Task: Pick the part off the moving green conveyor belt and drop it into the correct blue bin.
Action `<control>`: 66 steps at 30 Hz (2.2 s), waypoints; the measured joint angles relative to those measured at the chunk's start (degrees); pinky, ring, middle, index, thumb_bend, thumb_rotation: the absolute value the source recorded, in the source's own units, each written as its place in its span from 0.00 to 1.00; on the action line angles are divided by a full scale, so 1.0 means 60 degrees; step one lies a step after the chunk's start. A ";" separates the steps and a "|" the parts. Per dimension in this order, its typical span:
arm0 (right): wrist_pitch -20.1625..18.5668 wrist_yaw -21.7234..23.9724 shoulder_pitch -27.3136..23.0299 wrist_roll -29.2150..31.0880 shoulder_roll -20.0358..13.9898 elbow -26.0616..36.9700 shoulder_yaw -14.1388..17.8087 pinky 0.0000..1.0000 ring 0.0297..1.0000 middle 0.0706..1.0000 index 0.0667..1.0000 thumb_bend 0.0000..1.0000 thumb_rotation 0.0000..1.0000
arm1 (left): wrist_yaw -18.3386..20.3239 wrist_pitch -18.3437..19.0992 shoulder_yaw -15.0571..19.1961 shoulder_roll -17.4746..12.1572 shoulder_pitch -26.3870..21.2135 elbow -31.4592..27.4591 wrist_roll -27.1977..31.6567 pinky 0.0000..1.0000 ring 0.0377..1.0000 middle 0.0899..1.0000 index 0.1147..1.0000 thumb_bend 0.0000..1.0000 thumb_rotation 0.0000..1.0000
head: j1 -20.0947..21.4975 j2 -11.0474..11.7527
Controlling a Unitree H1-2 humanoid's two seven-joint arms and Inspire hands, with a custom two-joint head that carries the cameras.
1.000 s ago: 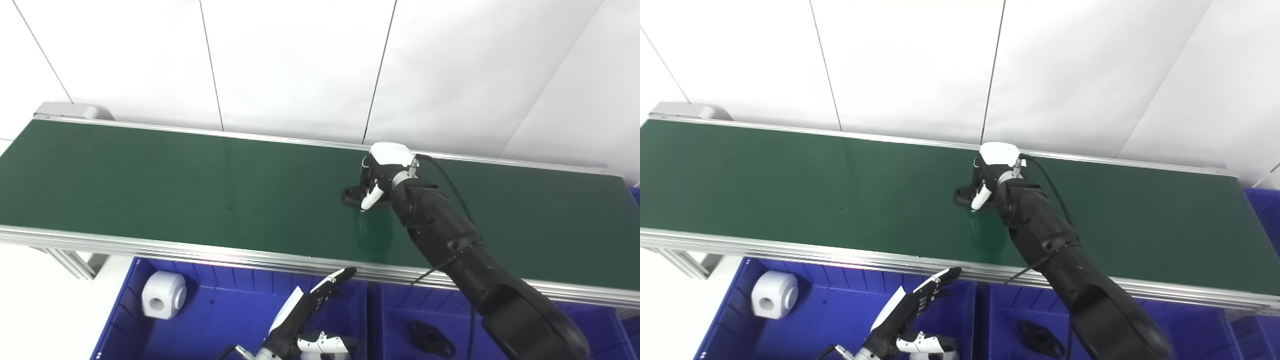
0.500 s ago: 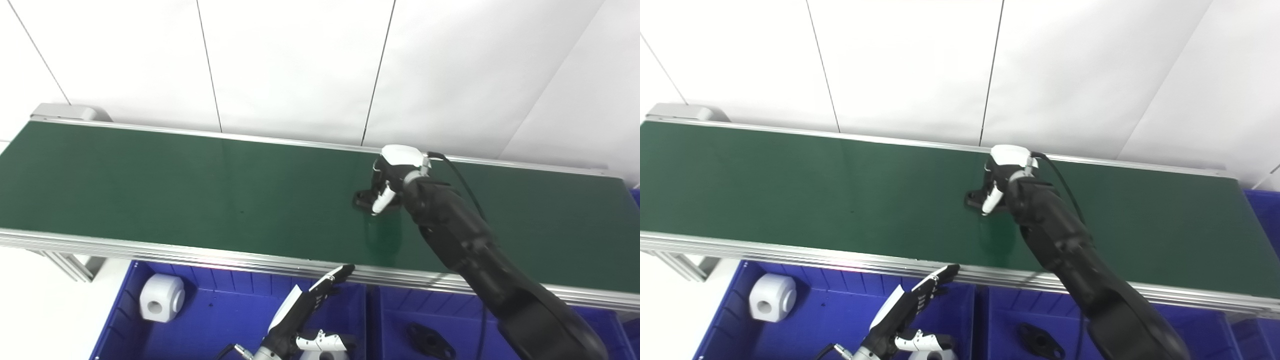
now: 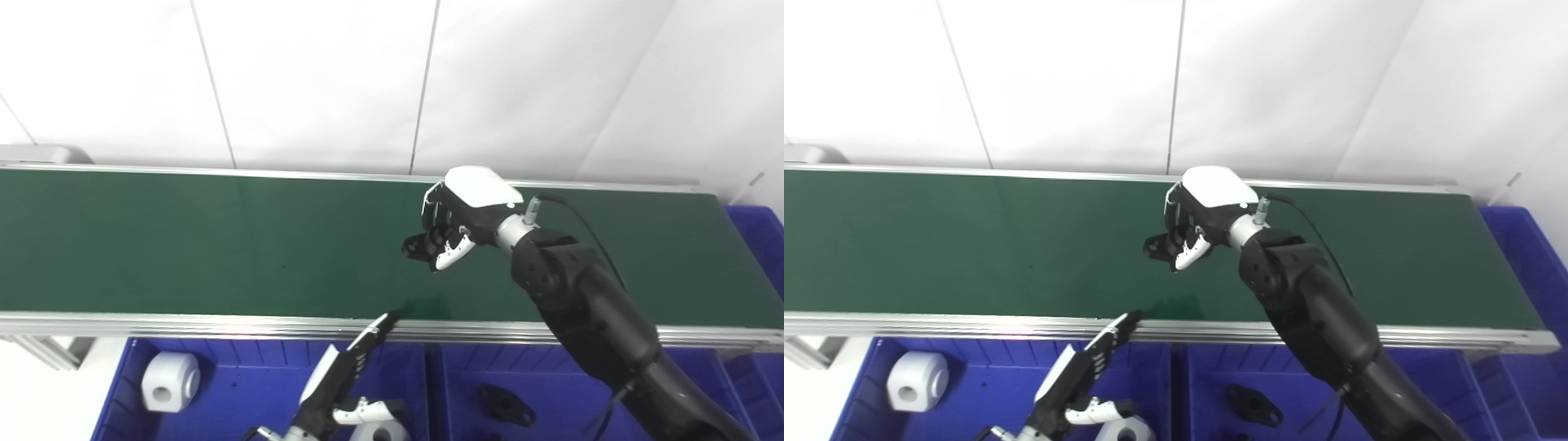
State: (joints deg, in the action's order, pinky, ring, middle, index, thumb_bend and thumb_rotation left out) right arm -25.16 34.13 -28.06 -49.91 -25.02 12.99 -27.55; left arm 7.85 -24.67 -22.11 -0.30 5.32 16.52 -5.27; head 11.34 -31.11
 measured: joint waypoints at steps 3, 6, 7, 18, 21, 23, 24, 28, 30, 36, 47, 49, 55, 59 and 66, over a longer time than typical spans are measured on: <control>-0.0012 0.0362 0.0717 -0.0020 -0.0226 0.0754 0.0161 0.28 0.37 0.41 0.49 0.52 0.00 | 0.0177 -0.0001 0.0149 -0.0195 0.0101 -0.0273 0.0059 0.97 0.95 0.94 0.92 0.90 0.62 | 0.0554 -0.0233; -0.0025 0.0685 0.1297 -0.0095 -0.0319 0.1379 0.0389 0.28 0.36 0.41 0.50 0.51 0.00 | 0.0331 -0.0003 0.0308 -0.0359 0.0141 -0.0430 0.0284 0.96 0.94 0.91 0.91 0.91 0.60 | 0.0864 -0.0322; -0.0043 0.0795 0.1486 -0.0168 -0.0367 0.1678 0.0491 0.28 0.36 0.41 0.50 0.51 0.00 | 0.0396 -0.0004 0.0350 -0.0416 0.0159 -0.0546 0.0400 0.95 0.94 0.91 0.91 0.91 0.60 | 0.0995 -0.0395; -0.0144 0.2208 0.3007 -0.1045 -0.0573 0.3048 0.1309 0.27 0.37 0.42 0.49 0.51 0.00 | 0.1176 0.0114 0.0959 -0.0951 0.0226 -0.1150 0.1474 0.95 0.92 0.88 0.91 0.88 0.56 | 0.2738 -0.1083; -0.0136 0.2372 0.3374 -0.1330 -0.0589 0.3022 0.1378 0.25 0.37 0.41 0.49 0.51 0.00 | 0.1370 0.0138 0.1086 -0.1063 0.0205 -0.1210 0.1675 0.95 0.93 0.87 0.90 0.89 0.56 | 0.2826 -0.1186; -0.0134 0.2360 0.3650 -0.1497 -0.0574 0.2900 0.1425 0.29 0.38 0.43 0.49 0.51 0.00 | 0.1434 0.0236 0.1157 -0.1112 0.0186 -0.1289 0.1674 0.95 0.93 0.87 0.90 0.88 0.56 | 0.2856 -0.1274; -0.0134 0.2327 0.3836 -0.1541 -0.0570 0.2788 0.1468 0.30 0.39 0.44 0.49 0.52 0.00 | 0.1453 0.0281 0.1187 -0.1121 0.0181 -0.1322 0.1675 0.95 0.93 0.87 0.90 0.87 0.56 | 0.2871 -0.1303; -0.0131 0.1911 0.4503 -0.1664 -0.0487 0.2106 0.1646 0.30 0.36 0.44 0.50 0.51 0.00 | 0.1536 0.0524 0.1293 -0.1158 0.0210 -0.1635 0.1812 0.92 0.92 0.88 0.91 0.89 0.56 | 0.3003 -0.1567; -0.0049 0.1437 0.4685 -0.1806 -0.0472 0.1747 0.1704 0.28 0.35 0.43 0.51 0.51 0.00 | 0.1541 0.0653 0.1330 -0.1156 0.0201 -0.1792 0.1833 0.92 0.92 0.88 0.91 0.90 0.57 | 0.3032 -0.1625; 0.0816 -0.0810 0.5082 -0.1982 -0.0483 0.0698 0.1861 0.27 0.35 0.43 0.51 0.51 0.00 | 0.1543 0.0892 0.1340 -0.1151 0.0193 -0.1979 0.1827 0.91 0.92 0.87 0.91 0.89 0.59 | 0.3076 -0.1934; 0.0659 -0.0258 0.5230 -0.2939 -0.0477 0.0070 0.1765 0.59 0.71 0.82 0.81 0.93 0.77 | 0.1545 0.1167 0.1320 -0.1105 0.0185 -0.2239 0.1599 0.90 0.91 0.86 0.89 0.91 0.58 | 0.2681 -0.2153; 0.0553 0.0267 0.5148 -0.3152 -0.0477 0.0077 0.1759 0.68 0.78 0.87 0.84 0.99 0.89 | 0.1545 0.1204 0.1320 -0.1090 0.0187 -0.2242 0.1600 0.89 0.91 0.86 0.89 0.92 0.59 | 0.2637 -0.2168; 0.0524 0.1470 0.4927 -0.3548 -0.0477 0.0276 0.1777 0.75 0.84 0.87 0.86 1.00 0.92 | 0.1545 0.1201 0.1315 -0.1070 0.0186 -0.2241 0.1492 0.88 0.90 0.86 0.89 0.92 0.59 | 0.2578 -0.2153; 0.0531 0.1767 0.4891 -0.3600 -0.0478 0.0426 0.1815 0.78 0.85 0.88 0.86 1.00 0.92 | 0.1545 0.1201 0.1313 -0.1048 0.0187 -0.2241 0.1440 0.89 0.91 0.86 0.89 0.92 0.59 | 0.2520 -0.2153; 0.0750 0.1483 0.4898 -0.3298 -0.0459 0.0589 0.1952 0.62 0.75 0.81 0.81 0.99 0.90 | 0.1545 0.1203 0.1288 -0.1032 0.0190 -0.2240 0.1451 0.91 0.91 0.87 0.89 0.91 0.57 | 0.2081 -0.2051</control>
State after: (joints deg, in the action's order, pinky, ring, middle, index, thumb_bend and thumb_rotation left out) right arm -20.67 43.02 1.33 -69.70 -27.77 16.52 -15.84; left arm 17.12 -17.45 -14.38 -6.49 6.46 3.08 3.43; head 23.83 -43.42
